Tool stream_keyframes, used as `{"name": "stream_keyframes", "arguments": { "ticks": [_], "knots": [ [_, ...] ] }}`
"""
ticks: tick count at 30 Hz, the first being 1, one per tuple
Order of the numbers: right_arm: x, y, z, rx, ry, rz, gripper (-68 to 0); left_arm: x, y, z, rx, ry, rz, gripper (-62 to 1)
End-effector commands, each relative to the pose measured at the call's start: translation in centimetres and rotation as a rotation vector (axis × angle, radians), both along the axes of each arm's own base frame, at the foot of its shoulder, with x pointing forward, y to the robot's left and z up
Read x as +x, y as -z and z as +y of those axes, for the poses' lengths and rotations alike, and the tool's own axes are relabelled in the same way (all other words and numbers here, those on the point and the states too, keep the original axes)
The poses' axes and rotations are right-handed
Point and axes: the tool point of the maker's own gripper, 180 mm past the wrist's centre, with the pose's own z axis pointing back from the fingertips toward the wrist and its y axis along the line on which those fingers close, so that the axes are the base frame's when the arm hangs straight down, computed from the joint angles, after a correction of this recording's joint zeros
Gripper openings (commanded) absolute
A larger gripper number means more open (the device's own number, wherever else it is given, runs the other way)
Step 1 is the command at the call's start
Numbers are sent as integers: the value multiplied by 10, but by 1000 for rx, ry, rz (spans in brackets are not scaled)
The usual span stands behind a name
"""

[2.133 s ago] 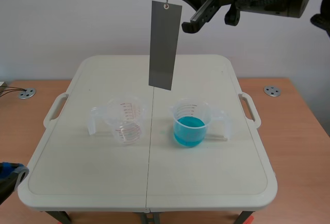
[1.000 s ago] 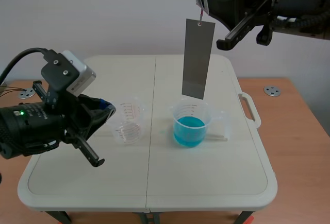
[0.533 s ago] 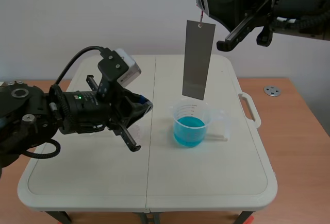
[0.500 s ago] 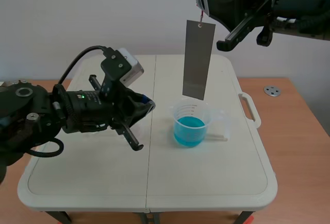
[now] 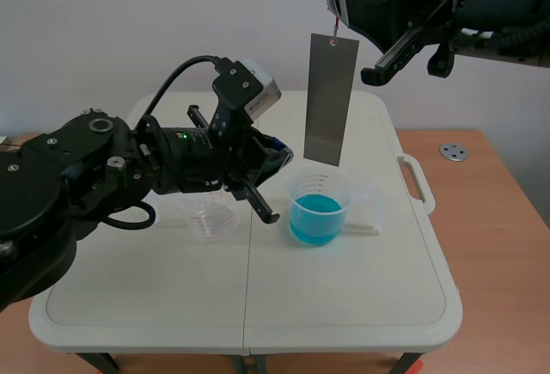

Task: Hold the metal plate by the orange handle, dip it into the blue solution, take it out and point at it, then put the plate back in the beaker on the left.
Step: 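Point at the plate with the left hand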

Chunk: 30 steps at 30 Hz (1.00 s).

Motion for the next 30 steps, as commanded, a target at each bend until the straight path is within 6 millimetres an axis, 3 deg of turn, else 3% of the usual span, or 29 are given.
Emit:
{"name": "stream_keyframes", "arguments": {
  "ticks": [1,21,25,30],
  "knots": [
    [-1,-14,1,18,-12,-42,-660,2,-13,-5,-29,11,-30,-593],
    [-1,-14,1,18,-12,-43,-660,-1,-5,-1,-23,-9,-16,-593],
    [-1,-15,1,19,-13,-43,-660,-6,5,14,-20,-42,-14,-593],
    [-1,-15,1,19,-13,-43,-660,-9,18,57,21,-141,-11,-593]
  ]
}}
